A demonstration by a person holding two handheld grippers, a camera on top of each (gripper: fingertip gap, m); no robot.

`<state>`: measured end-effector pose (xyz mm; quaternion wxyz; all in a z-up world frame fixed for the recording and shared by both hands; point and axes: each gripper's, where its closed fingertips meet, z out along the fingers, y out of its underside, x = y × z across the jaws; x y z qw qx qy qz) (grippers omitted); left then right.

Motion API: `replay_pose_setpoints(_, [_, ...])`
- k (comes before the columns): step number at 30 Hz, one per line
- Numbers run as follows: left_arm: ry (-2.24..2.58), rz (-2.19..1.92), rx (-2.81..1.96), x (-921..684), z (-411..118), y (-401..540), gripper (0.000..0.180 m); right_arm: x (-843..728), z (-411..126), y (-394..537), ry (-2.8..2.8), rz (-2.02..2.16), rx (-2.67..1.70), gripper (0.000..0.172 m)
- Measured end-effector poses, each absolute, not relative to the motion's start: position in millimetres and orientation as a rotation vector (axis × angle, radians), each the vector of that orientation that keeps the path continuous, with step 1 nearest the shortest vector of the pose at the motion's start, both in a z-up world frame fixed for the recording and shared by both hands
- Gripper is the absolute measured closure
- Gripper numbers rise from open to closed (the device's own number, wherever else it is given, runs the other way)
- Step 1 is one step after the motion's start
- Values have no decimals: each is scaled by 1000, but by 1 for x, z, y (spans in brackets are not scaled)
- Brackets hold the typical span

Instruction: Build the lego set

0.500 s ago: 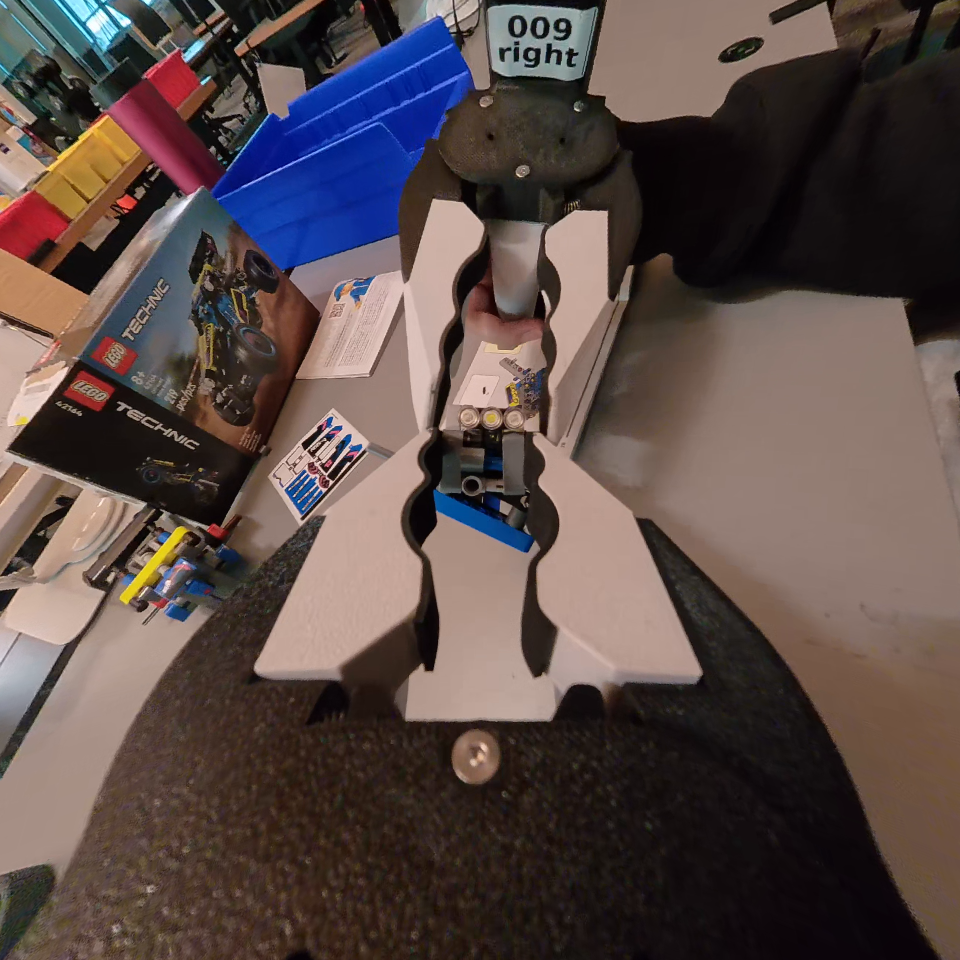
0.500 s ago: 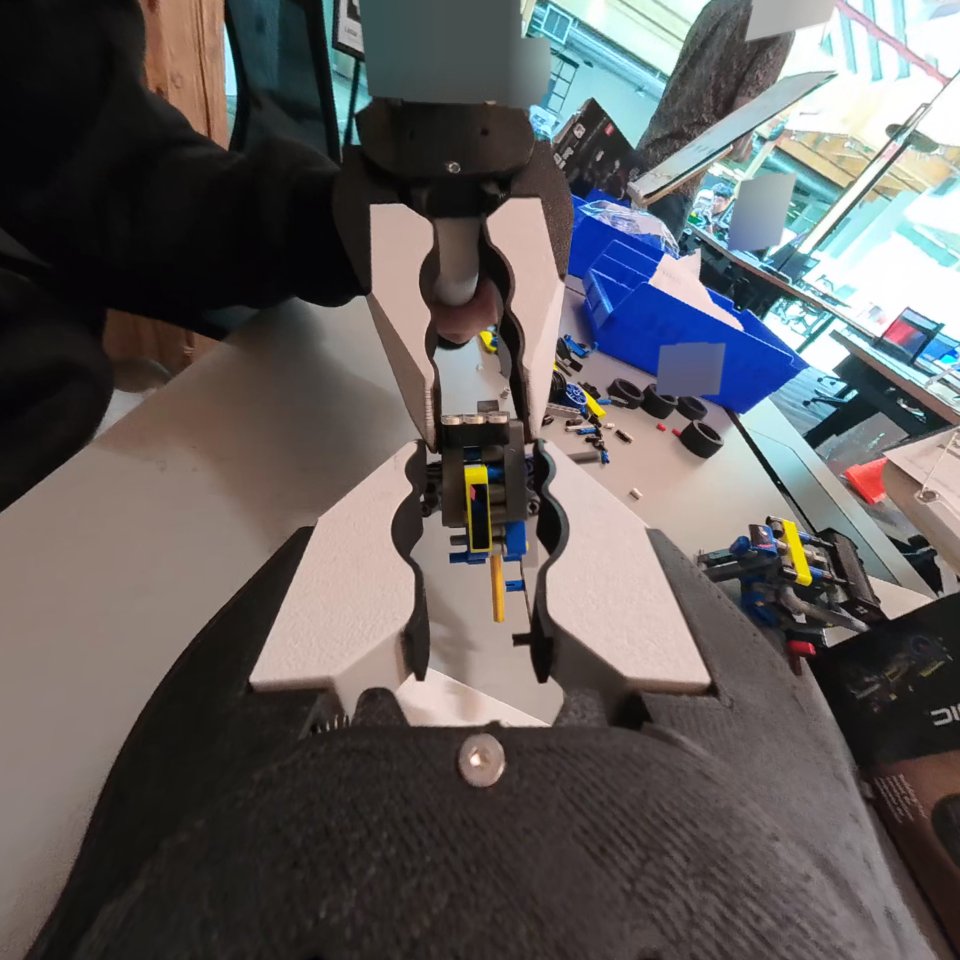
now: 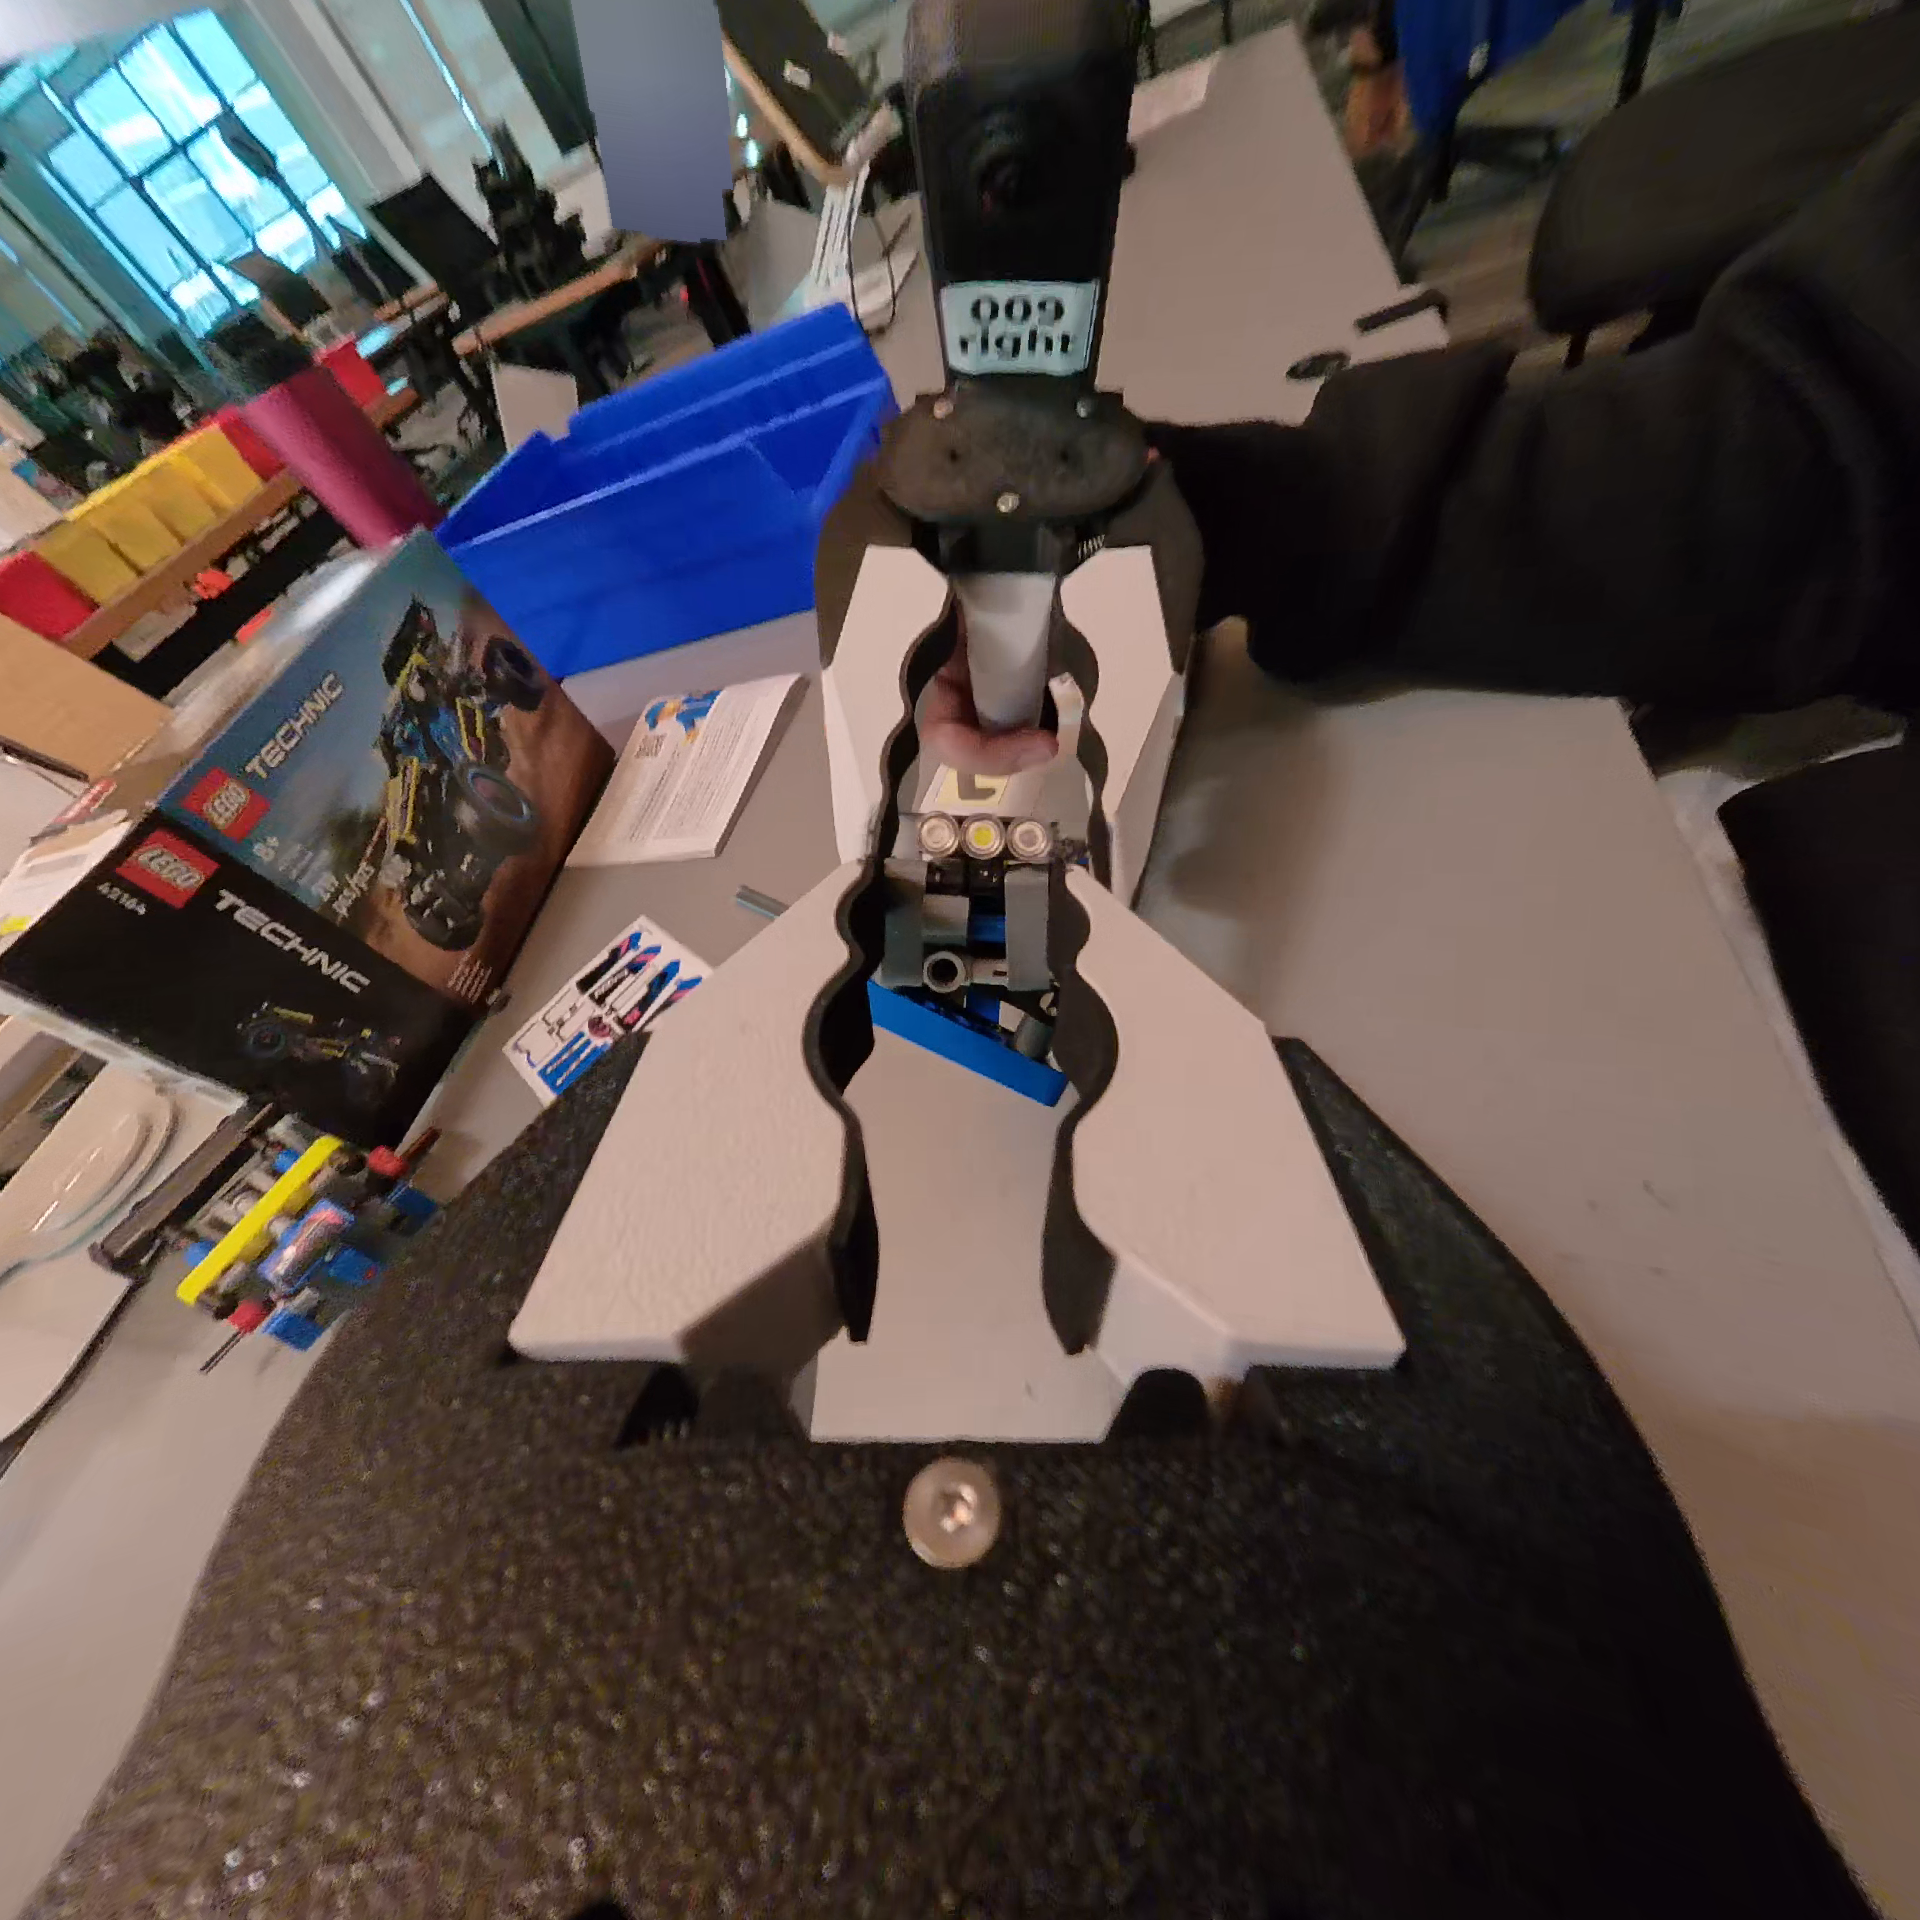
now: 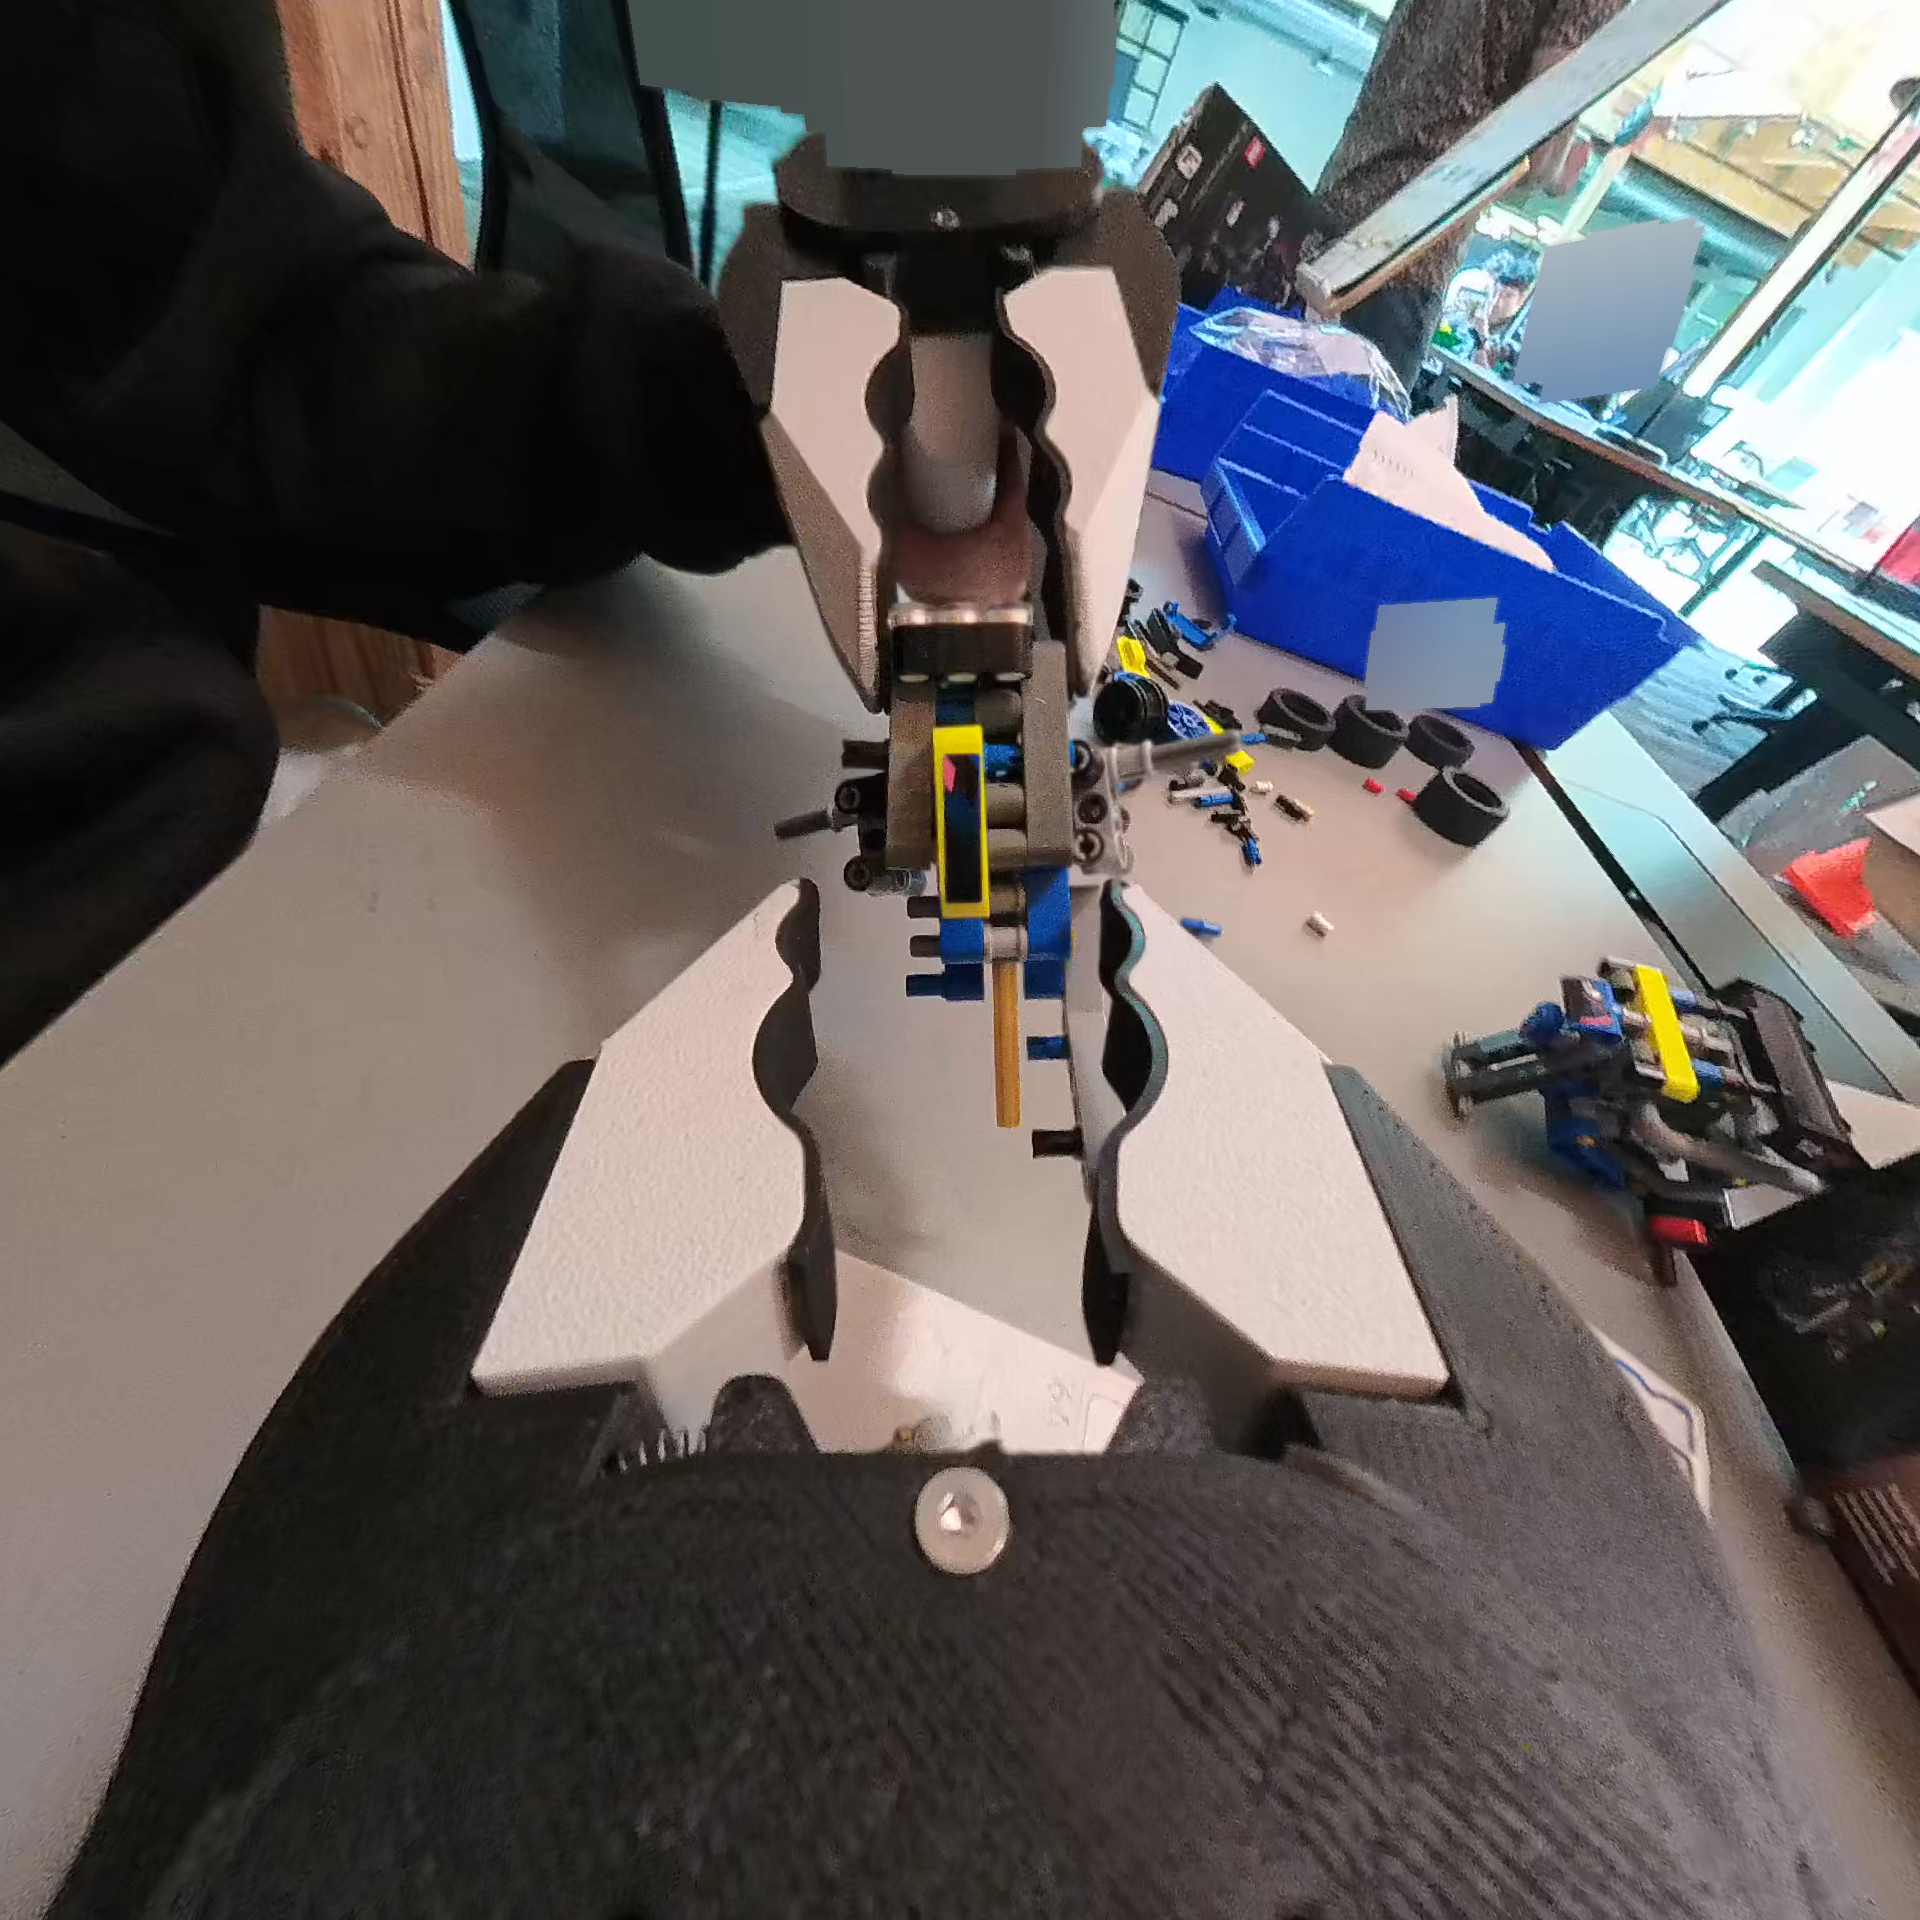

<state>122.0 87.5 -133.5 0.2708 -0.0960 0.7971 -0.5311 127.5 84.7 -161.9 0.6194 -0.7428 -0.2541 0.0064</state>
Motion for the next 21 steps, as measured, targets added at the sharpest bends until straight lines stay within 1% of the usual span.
replay_pose_setpoints(5, [2111, -1518, -227, 119, -128, 90, 152, 124, -157, 91, -578, 20, -1698, 123])
replay_pose_setpoints(9, [2087, -1549, -196, 117, -125, 87, 152, 127, -151, 89, -535, 56, -1669, 133])
replay_pose_setpoints(12, [2072, -1552, -174, 115, -123, 88, 152, 125, -148, 89, -529, 70, -1659, 133])
replay_pose_setpoints(16, [2070, -1529, -171, 117, -124, 91, 152, 126, -144, 87, -505, 93, -1641, 125])
replay_pose_setpoints(21, [2068, -1483, -151, 117, -125, 92, 152, 128, -139, 87, -491, 79, -1625, 124])
